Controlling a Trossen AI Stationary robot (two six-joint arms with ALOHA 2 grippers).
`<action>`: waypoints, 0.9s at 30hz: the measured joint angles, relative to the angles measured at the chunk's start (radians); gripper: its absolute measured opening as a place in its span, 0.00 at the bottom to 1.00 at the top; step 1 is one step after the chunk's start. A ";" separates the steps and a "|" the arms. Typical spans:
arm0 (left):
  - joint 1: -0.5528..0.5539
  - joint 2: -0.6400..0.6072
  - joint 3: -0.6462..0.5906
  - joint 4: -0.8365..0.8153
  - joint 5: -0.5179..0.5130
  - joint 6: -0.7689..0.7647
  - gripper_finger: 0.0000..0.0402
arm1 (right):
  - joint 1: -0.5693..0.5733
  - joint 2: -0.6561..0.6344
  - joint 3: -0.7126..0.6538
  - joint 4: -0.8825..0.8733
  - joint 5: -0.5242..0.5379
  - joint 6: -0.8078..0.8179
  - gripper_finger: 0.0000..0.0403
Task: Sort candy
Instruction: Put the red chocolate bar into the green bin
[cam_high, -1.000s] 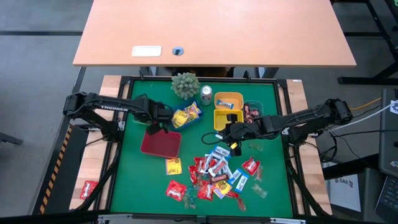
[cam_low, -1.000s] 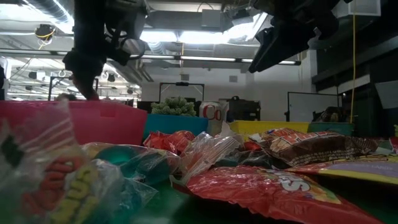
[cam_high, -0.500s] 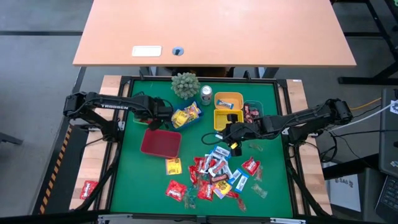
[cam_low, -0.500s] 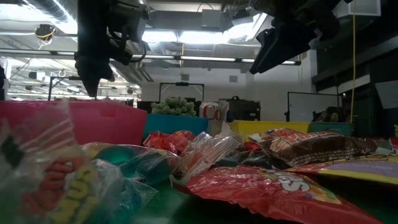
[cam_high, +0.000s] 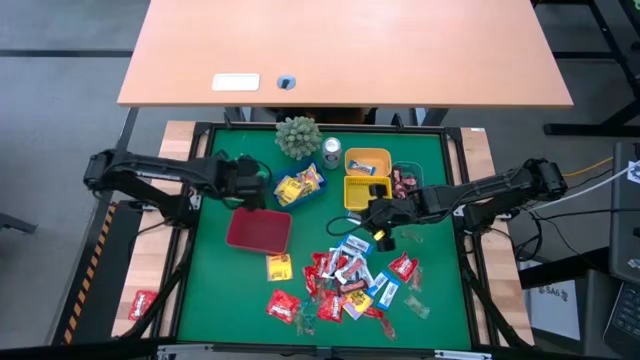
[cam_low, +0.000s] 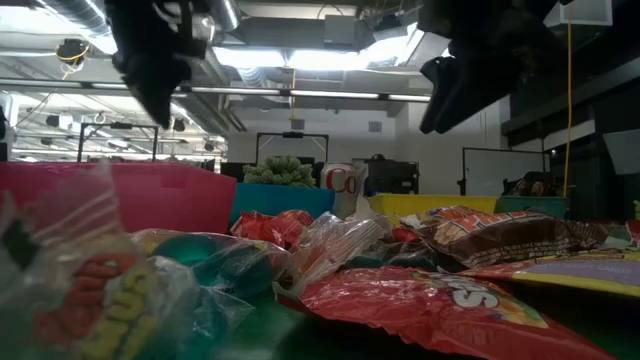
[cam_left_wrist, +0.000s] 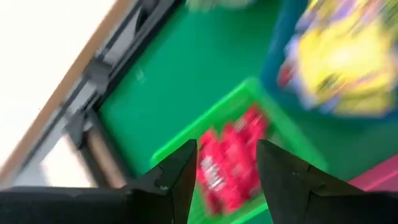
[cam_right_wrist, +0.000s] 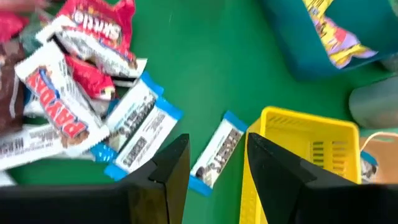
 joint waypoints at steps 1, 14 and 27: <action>-0.023 -0.014 0.000 0.037 -0.014 -0.018 0.38 | 0.000 0.000 0.000 -0.011 -0.013 0.000 0.40; -0.265 0.064 -0.001 0.491 -0.083 0.028 0.38 | 0.001 0.000 0.000 -0.200 -0.279 0.000 0.40; -0.274 0.078 -0.213 1.052 0.195 0.400 0.38 | 0.000 0.000 0.000 -0.231 -0.301 0.000 0.40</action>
